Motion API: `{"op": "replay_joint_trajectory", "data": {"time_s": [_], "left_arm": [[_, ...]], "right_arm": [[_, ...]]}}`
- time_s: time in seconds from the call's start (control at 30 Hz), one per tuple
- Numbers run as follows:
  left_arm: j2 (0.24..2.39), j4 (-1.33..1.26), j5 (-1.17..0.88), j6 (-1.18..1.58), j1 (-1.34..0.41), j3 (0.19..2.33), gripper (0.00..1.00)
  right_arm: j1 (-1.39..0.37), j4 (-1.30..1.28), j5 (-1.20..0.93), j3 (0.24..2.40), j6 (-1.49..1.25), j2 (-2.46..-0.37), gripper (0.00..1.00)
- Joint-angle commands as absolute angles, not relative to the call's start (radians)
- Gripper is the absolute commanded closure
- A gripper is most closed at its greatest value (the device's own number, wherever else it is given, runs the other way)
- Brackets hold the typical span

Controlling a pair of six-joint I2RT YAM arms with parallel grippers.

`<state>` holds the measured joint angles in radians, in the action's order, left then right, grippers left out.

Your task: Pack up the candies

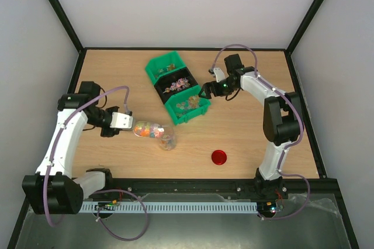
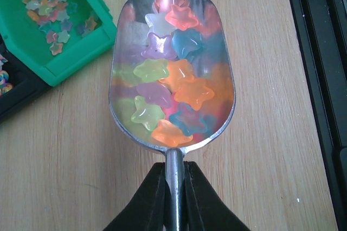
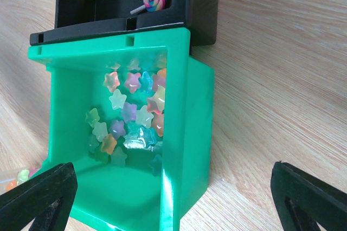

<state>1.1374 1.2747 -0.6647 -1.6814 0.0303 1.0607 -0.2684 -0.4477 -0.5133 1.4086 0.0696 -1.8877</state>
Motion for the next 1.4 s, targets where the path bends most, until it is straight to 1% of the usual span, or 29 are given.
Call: {"op": "replay_joint_trajectory", "data": {"time_s": [0.0,0.73,1.13,1.37], "left_arm": [[1.135,1.292,-0.648,-1.712,0.018,1.064,0.98],[1.213,1.294,-0.586,-1.592,-0.077,1.187,0.98],[1.234,1.293,-0.524,-1.542,-0.155,1.213,0.98],[1.254,1.293,-0.495,-1.518,-0.171,1.233,0.98]], "right_arm": [[-0.265,-0.476,-0.511,1.395,0.063,-1.854,0.01],[-0.264,-0.469,-0.527,1.396,0.036,-1.858,0.01],[-0.264,-0.466,-0.531,1.381,0.036,-1.852,0.01],[-0.265,-0.461,-0.537,1.386,0.028,-1.852,0.01]]}}
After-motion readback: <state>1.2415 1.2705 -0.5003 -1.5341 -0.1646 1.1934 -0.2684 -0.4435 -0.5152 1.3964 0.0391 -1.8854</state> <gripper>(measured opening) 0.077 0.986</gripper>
